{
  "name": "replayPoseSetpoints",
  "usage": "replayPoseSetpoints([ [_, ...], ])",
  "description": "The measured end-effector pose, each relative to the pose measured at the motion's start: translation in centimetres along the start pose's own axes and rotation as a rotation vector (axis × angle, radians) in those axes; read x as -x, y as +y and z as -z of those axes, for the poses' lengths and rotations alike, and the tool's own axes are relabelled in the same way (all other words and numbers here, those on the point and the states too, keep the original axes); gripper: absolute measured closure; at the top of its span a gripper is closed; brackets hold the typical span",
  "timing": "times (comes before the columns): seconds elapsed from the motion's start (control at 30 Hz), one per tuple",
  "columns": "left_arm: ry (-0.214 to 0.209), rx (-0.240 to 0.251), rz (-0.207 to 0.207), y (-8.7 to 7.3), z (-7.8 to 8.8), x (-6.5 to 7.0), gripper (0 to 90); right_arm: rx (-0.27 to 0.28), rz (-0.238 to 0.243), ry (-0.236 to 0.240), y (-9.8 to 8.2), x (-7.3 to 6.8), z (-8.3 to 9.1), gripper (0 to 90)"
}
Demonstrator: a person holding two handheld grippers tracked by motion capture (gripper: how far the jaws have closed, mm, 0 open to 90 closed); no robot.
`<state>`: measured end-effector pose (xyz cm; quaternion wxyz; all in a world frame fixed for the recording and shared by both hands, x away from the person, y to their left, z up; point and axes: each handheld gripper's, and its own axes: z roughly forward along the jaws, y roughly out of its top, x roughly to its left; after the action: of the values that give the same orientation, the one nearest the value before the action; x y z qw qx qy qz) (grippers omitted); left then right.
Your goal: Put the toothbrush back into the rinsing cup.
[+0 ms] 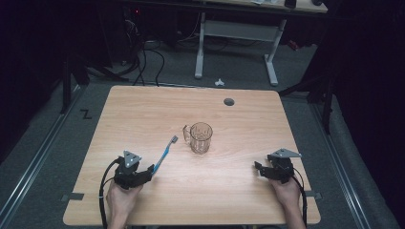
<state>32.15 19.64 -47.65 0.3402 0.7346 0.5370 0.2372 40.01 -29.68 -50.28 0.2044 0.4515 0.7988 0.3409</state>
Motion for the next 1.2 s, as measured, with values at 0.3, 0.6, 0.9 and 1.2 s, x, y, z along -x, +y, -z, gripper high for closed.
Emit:
replayPoseSetpoints([
  [0.3,-0.038,-0.053,-0.04,0.5,-0.4,1.1,35.3,0.0,-0.003,0.001,0.0,0.0,0.0,33.5],
  [0.6,-0.071,-0.078,-0.056,1.4,-0.8,1.8,34.9,0.0,-0.003,0.001,0.0,0.0,0.0,33.5],
  [0.9,-0.084,-0.124,-0.058,2.3,-1.5,2.1,30.4,0.0,0.0,0.001,0.0,0.0,0.0,33.5],
  [1.2,-0.09,-0.134,-0.075,3.4,-1.9,2.4,33.1,0.0,0.002,0.001,0.0,0.0,0.0,33.4],
])
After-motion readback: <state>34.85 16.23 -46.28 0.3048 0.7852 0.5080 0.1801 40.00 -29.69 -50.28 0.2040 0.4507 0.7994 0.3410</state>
